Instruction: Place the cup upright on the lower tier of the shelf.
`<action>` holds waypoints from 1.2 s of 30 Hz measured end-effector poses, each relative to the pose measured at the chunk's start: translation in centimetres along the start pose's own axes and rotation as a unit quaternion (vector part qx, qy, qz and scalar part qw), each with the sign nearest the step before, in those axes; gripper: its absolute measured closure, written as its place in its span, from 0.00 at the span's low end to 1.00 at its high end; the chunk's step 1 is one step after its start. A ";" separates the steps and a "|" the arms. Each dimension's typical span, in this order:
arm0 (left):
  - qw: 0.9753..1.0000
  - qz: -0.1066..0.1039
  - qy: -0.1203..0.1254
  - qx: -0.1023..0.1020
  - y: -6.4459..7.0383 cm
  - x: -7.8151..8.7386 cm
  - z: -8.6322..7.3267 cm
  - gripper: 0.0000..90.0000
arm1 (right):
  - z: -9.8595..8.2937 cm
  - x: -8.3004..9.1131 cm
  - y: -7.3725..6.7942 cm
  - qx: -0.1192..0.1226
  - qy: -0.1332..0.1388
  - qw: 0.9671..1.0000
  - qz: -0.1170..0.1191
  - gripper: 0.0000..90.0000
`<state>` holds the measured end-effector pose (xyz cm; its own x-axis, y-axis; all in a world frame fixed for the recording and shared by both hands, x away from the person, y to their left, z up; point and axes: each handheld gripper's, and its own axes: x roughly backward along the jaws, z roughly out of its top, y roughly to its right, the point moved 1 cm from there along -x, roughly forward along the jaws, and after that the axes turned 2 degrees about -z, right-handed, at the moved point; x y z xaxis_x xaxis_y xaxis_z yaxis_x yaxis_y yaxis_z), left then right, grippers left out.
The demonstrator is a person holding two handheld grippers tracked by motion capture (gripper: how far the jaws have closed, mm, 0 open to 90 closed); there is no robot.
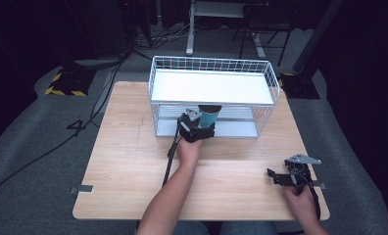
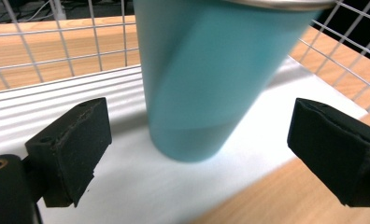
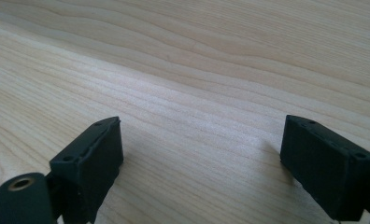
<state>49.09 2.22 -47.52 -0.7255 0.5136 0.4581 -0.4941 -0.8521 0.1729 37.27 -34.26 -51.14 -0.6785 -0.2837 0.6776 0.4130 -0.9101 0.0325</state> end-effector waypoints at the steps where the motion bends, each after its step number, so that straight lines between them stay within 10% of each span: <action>1: 1.000 -0.002 -0.001 -0.007 0.0 0.4 -0.1 0.08 | 0.0 0.0 0.0 0.001 0.000 1.000 0.001 0.15; 9: 0.999 -0.002 -0.012 -0.042 0.2 3.9 0.0 0.13 | 0.2 -0.2 -0.2 0.005 0.001 1.000 0.005 0.15; 36: 0.999 -0.021 -0.008 -0.049 -1.3 15.0 -2.0 0.13 | 0.3 -0.3 -0.3 0.007 -0.001 1.000 0.007 0.14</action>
<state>37.86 11.22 -42.58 -0.6964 0.5463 0.4654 -0.5692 -0.8154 0.1055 37.55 -33.76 -51.16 -0.6718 -0.2957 0.6792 0.4313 -0.9016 0.0340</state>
